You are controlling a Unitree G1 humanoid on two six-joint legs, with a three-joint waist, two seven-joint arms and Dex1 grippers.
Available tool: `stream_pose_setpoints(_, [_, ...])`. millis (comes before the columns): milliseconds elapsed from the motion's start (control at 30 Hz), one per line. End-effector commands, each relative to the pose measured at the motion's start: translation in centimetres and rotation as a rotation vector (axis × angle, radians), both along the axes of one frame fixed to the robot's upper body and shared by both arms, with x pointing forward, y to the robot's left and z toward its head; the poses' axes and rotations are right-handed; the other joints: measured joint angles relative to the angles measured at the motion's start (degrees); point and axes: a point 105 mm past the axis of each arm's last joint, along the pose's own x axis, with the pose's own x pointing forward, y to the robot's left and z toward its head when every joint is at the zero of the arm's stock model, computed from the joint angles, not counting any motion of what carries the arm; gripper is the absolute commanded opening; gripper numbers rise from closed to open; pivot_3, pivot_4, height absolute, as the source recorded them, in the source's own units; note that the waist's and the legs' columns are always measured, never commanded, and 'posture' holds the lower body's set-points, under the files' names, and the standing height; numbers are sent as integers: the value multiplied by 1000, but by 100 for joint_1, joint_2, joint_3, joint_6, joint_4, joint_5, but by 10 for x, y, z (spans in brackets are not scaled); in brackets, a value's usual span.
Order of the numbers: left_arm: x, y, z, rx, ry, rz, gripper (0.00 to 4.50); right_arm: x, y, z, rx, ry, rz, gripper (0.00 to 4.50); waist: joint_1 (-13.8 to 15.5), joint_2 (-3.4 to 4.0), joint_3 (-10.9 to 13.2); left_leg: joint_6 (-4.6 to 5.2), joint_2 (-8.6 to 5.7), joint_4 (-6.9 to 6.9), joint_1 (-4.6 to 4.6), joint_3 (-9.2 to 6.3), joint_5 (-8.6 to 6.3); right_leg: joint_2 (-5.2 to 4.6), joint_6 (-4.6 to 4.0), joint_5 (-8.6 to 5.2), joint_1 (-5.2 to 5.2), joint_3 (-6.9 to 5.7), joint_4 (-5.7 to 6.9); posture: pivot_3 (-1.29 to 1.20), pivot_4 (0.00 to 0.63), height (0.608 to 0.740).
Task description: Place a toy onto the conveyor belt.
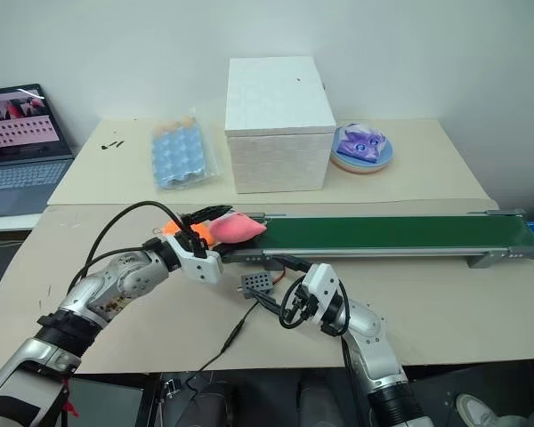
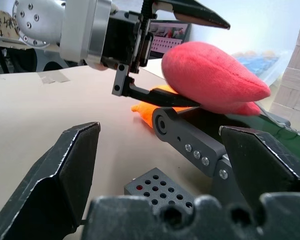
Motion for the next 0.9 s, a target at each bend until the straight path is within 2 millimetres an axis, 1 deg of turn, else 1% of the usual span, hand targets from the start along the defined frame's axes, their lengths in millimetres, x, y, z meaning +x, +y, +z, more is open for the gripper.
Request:
stream_pose_setpoints(33, [7, -4, 16, -1, -38, -11, 4410, 0, 2, 10, 23, -41, 1, 4500, 2, 0, 0, 0, 0, 0, 0, 0, 0, 0, 0, 0, 0, 0, 0, 0, 150, 740])
stream_pose_setpoints(200, [17, -13, 25, 10, -50, -32, 4410, 0, 2, 9, 24, -40, -4, 4500, 2, 0, 0, 0, -1, 1, -1, 0, 0, 0, 0, 0, 0, 0, 0, 0, 150, 740])
stream_pose_setpoints(300, [17, -13, 26, 11, -26, -45, 4410, 0, 1, 10, 24, -42, -9, 4500, -18, 0, 0, 0, -1, 1, -2, 0, 0, 0, 0, 0, -1, 0, -1, 0, 150, 740])
stream_pose_setpoints(433, [12, 5, 14, 30, 91, -23, 4410, 1, 0, 10, 23, -42, -16, 4500, -68, 0, 0, 1, 0, 1, -1, 0, 0, 1, 0, 0, -4, 1, 4, 0, 150, 740])
stream_pose_setpoints(533, [8, 17, 10, 22, 164, -6, 4410, 2, 0, 9, 20, -41, -17, 4500, -94, 0, 0, 1, 0, 1, 3, 0, 0, 1, -1, 0, -3, 3, 11, 0, 150, 740])
stream_pose_setpoints(667, [11, 41, 28, -111, 210, 71, 4410, 4, 0, 8, 15, -38, -14, 4500, -91, 0, 0, 1, 0, 2, 5, 0, 0, 1, 0, 0, -1, 3, 13, 0, 150, 740])
stream_pose_setpoints(700, [12, 44, 30, -124, 222, 81, 4410, 4, 0, 8, 14, -37, -13, 4500, -90, 0, 0, 1, 0, 2, 4, -1, 0, 1, 0, 0, -2, 2, 14, 0, 150, 740])
stream_pose_setpoints(733, [12, 48, 36, -205, 263, 91, 4410, 5, 0, 8, 13, -38, -12, 4500, -89, 0, 0, 1, 0, 2, 5, -1, 0, 1, 0, 0, -2, 3, 14, 0, 150, 740])
stream_pose_setpoints(800, [9, 50, 52, -420, 390, 70, 4410, 5, 1, 8, 11, -39, -8, 4500, -95, 0, 0, 1, 0, 2, 5, -1, 0, 1, 0, 0, -2, 2, 14, 0, 150, 740])
stream_pose_setpoints(867, [-1, 53, 72, -702, 606, -16, 4410, 6, 1, 8, 8, -40, -6, 4500, -105, 0, 0, 1, 1, 3, 1, -2, -1, 0, 0, 0, -3, 2, 14, 0, 150, 740])
stream_pose_setpoints(900, [-7, 54, 79, -796, 695, -66, 4410, 6, 1, 8, 7, -41, -6, 4500, -115, 0, 0, 2, 1, 4, -2, -3, -1, 0, 0, 0, -4, 1, 14, 0, 150, 740])
